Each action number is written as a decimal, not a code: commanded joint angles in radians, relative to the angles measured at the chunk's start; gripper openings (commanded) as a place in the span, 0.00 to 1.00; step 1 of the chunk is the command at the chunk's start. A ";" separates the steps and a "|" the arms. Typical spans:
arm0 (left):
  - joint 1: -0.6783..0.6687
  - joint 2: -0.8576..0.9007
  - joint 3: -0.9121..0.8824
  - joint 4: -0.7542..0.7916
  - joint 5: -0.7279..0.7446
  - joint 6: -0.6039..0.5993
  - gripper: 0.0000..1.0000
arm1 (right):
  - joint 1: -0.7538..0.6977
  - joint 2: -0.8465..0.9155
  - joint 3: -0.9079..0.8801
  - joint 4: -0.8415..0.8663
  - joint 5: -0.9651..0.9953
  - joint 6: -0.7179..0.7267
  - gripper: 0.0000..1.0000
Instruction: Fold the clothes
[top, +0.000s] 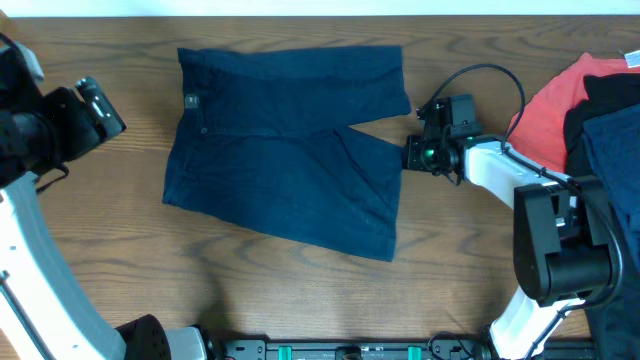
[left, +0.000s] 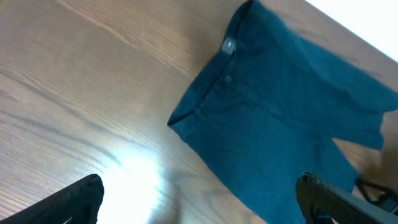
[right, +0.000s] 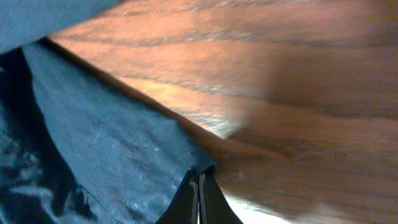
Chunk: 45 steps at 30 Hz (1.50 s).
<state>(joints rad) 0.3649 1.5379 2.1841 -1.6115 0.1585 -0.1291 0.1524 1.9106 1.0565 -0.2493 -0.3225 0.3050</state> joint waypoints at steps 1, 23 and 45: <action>0.004 -0.002 -0.064 -0.078 0.010 0.017 1.00 | -0.100 -0.081 0.079 0.001 0.024 -0.006 0.01; -0.160 0.004 -0.696 0.355 0.241 0.148 0.79 | -0.237 -0.132 0.225 -0.482 -0.187 -0.156 0.34; -0.270 0.023 -0.695 0.605 0.102 0.125 0.15 | 0.507 0.109 0.175 -0.161 -0.122 -0.100 0.58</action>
<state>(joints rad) 0.0914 1.5505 1.4868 -1.0103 0.2768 -0.0025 0.6174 1.9892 1.2404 -0.4244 -0.4553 0.1944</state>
